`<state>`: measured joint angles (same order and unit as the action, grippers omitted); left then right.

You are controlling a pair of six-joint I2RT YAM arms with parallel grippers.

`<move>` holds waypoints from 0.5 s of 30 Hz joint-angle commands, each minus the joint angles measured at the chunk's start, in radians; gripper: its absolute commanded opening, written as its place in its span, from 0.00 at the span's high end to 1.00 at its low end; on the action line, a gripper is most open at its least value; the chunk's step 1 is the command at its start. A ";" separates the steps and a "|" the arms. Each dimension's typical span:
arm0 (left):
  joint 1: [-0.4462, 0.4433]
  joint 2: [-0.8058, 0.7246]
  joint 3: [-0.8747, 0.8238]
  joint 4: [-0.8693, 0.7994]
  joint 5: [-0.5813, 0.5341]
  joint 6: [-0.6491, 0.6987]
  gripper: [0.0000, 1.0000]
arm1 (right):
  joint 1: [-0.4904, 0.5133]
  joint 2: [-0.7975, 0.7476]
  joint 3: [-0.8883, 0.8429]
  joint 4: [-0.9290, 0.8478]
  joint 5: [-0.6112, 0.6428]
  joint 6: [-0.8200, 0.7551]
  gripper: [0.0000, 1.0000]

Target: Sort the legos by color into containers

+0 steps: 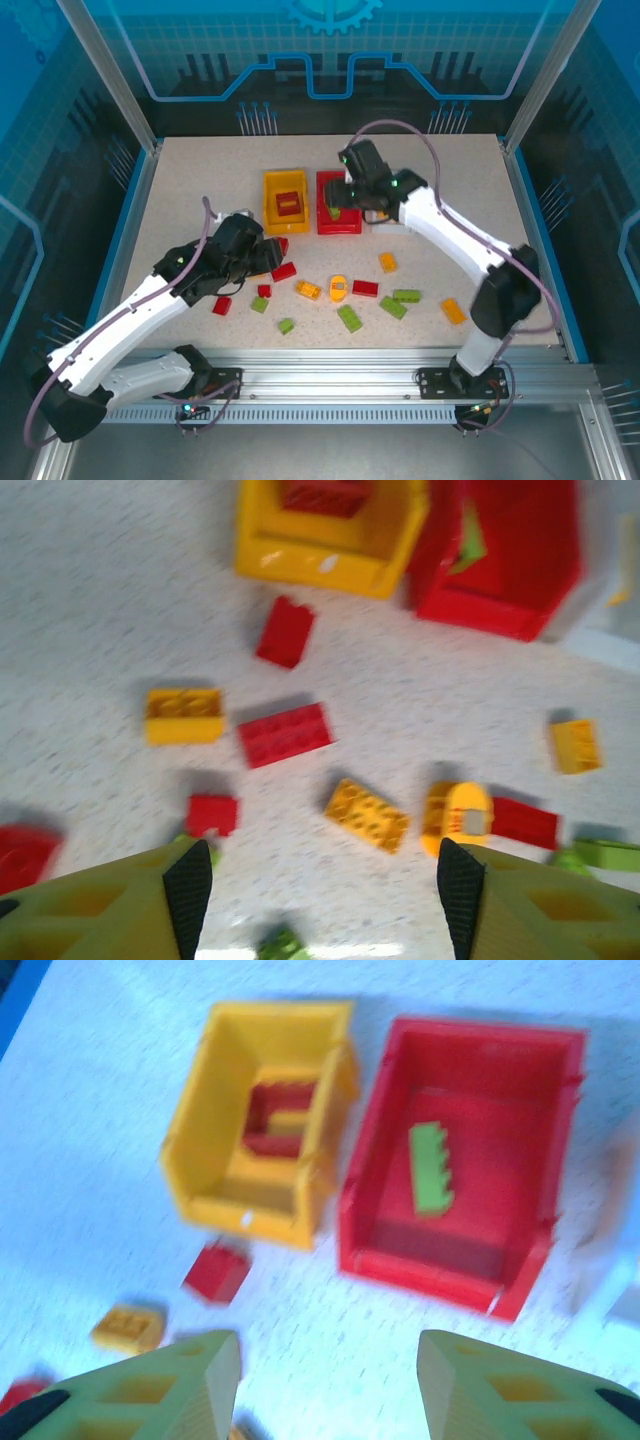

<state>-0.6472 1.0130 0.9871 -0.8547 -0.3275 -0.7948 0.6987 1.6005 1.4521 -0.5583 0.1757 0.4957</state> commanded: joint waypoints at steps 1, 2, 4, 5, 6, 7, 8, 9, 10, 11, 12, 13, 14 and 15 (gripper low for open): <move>0.058 -0.057 -0.098 -0.138 -0.072 -0.146 0.28 | 0.123 -0.082 -0.177 0.110 0.017 -0.036 0.47; 0.093 -0.088 -0.146 -0.127 -0.060 -0.169 0.27 | 0.166 -0.112 -0.225 0.138 0.007 -0.036 0.46; 0.171 -0.145 -0.229 -0.106 -0.028 -0.212 0.21 | 0.239 -0.142 -0.300 0.191 -0.039 -0.045 0.42; 0.230 -0.168 -0.263 -0.088 0.004 -0.225 0.21 | 0.272 -0.145 -0.331 0.222 -0.071 -0.049 0.40; 0.280 -0.184 -0.299 -0.067 0.042 -0.234 0.20 | 0.300 -0.143 -0.355 0.246 -0.098 -0.048 0.38; 0.316 -0.188 -0.321 -0.044 0.076 -0.240 0.20 | 0.321 -0.137 -0.370 0.261 -0.113 -0.047 0.37; 0.348 -0.185 -0.345 -0.025 0.104 -0.252 0.19 | 0.343 -0.126 -0.380 0.272 -0.115 -0.041 0.35; 0.372 -0.177 -0.364 -0.003 0.129 -0.260 0.18 | 0.362 -0.116 -0.385 0.278 -0.114 -0.033 0.35; 0.385 -0.164 -0.377 0.019 0.144 -0.261 0.18 | 0.374 -0.107 -0.386 0.280 -0.117 -0.026 0.35; 0.391 -0.143 -0.384 0.039 0.149 -0.252 0.18 | 0.387 -0.096 -0.381 0.279 -0.114 -0.022 0.35; 0.395 -0.119 -0.384 0.051 0.142 -0.234 0.17 | 0.399 -0.087 -0.371 0.271 -0.104 -0.017 0.35; 0.399 -0.088 -0.380 0.049 0.134 -0.222 0.17 | 0.405 -0.082 -0.367 0.266 -0.096 -0.013 0.35; 0.400 -0.058 -0.375 0.052 0.126 -0.201 0.16 | 0.410 -0.080 -0.363 0.266 -0.092 -0.009 0.35; 0.401 -0.032 -0.375 0.059 0.114 -0.180 0.14 | 0.410 -0.080 -0.361 0.267 -0.092 -0.006 0.35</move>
<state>-0.2604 0.9321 0.6144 -0.8429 -0.2325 -1.0077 1.0950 1.5070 1.0676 -0.3309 0.0853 0.4721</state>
